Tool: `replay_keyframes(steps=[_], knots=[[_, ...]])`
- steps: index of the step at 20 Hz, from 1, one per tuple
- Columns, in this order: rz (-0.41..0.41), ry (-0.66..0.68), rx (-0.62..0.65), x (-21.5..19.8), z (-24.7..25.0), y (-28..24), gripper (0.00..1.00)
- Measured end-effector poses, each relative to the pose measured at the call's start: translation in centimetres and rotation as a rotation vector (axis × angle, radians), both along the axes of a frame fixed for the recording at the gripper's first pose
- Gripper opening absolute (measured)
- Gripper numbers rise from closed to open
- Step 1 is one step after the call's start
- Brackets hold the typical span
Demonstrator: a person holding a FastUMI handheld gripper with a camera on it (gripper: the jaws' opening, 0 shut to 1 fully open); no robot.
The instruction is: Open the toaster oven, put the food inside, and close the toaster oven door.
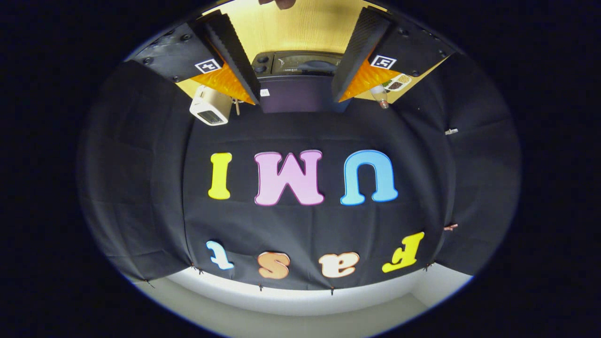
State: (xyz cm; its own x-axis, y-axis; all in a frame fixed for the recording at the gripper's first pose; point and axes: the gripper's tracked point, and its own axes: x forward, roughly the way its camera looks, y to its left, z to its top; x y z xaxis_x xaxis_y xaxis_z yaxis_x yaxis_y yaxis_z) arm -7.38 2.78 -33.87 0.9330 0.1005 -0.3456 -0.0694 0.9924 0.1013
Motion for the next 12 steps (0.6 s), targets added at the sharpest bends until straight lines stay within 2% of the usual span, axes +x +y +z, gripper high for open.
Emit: replay_keyframes(steps=[7, 12], knots=[[-0.017, -0.091, -0.006, -3.5, 7.1, -2.7, 0.99], [-0.011, -0.096, -0.016, -5.3, 8.4, -3.1, 0.99]])
